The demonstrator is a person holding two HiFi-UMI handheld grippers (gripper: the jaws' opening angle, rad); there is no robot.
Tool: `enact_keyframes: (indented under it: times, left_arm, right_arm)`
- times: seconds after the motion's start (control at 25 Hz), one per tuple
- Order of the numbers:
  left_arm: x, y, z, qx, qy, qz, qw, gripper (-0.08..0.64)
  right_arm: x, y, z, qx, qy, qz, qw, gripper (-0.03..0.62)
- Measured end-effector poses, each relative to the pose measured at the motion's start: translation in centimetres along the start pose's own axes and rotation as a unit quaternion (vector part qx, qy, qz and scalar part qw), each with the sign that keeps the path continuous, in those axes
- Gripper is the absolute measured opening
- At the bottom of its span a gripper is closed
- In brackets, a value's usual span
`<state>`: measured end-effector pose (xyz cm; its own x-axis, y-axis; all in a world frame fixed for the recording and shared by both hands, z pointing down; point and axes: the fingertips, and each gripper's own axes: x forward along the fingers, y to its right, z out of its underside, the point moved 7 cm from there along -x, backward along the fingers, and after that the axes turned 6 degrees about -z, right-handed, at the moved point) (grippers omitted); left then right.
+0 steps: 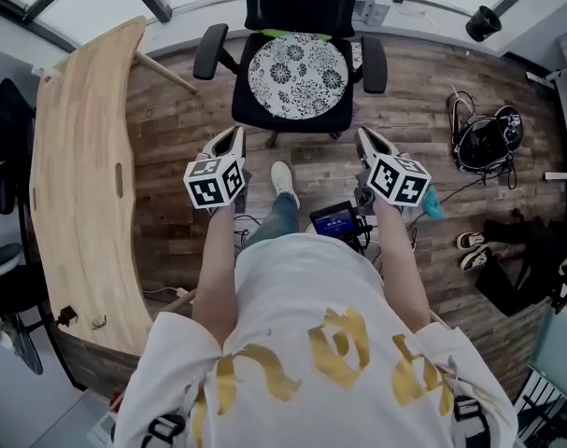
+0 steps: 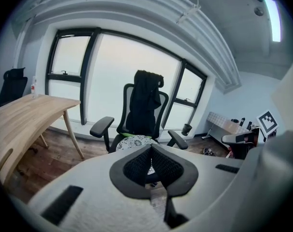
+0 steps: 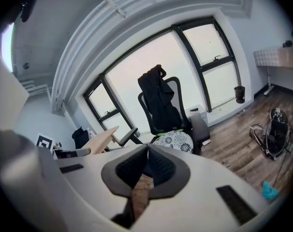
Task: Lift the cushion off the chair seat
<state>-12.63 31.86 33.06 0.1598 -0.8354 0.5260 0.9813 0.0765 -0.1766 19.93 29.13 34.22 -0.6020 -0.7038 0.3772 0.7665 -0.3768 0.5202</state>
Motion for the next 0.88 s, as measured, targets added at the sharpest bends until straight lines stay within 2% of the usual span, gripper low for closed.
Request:
enact_keyframes:
  times: [0.2,0.36,0.56,0.8,0.88]
  left_arm:
    - [6.9,-1.5,-1.6,-0.011,-0.025,0.026,0.9993,0.011]
    - [12.7,-3.3,-4.1,0.0,-0.046,0.038,0.9982,0.011]
    - [18.5,-5.7,-6.3,0.02,-0.073,0.035,0.9965,0.011]
    - [23.6,-8.0,-6.8,-0.027,-0.108,0.072,0.9911,0.011]
    - [24.8,-8.3,-6.9,-0.035,-0.121,0.081,0.9887,0.011]
  right_arm:
    - [4.5,2.2,-1.6,-0.001,-0.028,0.043,0.999,0.012]
    - [10.2,3.5,-3.8,0.0,-0.047,0.055,0.997,0.012]
    - [15.6,5.4,-4.7,0.016,-0.071,0.081,0.994,0.012]
    - [19.2,6.3,-4.3,0.036,-0.103,0.1,0.989,0.012]
    - [20.3,6.1,-4.3,0.034,-0.119,0.091,0.988,0.012]
